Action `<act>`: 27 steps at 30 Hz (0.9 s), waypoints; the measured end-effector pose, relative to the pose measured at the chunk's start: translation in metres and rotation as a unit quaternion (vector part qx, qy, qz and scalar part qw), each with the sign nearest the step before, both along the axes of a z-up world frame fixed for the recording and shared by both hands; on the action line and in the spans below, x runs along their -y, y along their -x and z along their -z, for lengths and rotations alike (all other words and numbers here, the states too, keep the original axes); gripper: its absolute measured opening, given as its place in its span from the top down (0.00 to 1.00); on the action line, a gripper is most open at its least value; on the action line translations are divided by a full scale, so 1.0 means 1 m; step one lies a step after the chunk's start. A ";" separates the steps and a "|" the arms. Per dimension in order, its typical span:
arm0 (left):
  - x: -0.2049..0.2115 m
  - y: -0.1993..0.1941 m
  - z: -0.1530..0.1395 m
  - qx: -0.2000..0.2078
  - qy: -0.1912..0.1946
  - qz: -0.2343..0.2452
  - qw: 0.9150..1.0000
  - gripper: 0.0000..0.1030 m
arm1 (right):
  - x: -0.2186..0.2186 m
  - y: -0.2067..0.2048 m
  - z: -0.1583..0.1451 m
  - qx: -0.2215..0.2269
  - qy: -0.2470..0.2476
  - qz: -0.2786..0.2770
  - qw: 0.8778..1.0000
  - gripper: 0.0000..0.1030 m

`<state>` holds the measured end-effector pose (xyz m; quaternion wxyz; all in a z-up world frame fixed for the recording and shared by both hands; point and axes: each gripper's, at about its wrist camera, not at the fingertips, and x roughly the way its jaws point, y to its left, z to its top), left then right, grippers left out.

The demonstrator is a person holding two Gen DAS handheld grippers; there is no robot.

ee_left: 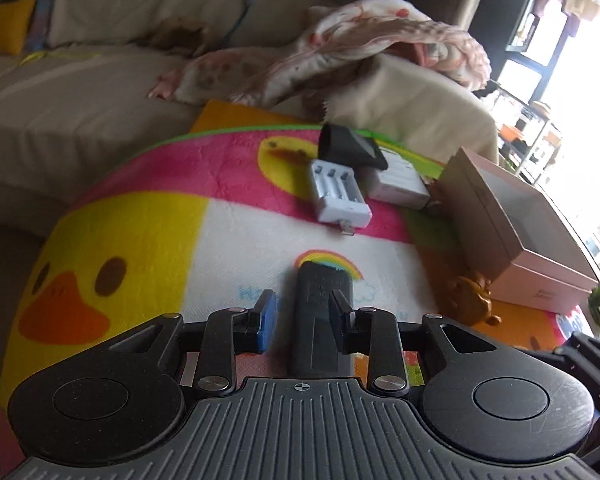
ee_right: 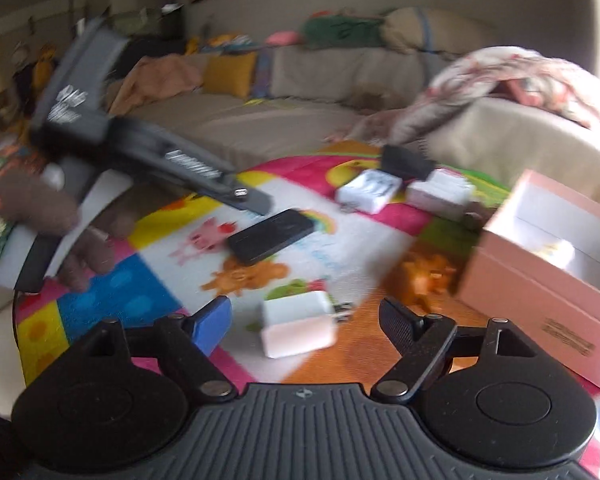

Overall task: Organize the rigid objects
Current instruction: 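Lift the black phone off the mat with the left tool, then grasp the white plug charger with the right tool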

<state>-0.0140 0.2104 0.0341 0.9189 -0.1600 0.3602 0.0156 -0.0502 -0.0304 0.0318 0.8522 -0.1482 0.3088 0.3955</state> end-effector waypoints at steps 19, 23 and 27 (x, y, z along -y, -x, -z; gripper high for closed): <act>0.028 0.000 0.011 0.005 -0.105 0.035 0.994 0.66 | 0.029 0.000 0.013 0.025 0.047 0.098 0.994 0.43; 0.024 0.003 0.014 0.009 -0.062 0.046 0.997 0.61 | 0.041 -0.005 0.013 0.052 0.066 0.162 0.983 0.43; 0.040 0.000 0.017 0.015 -0.080 0.070 0.994 0.47 | 0.056 -0.013 0.008 0.026 0.046 0.192 0.980 0.43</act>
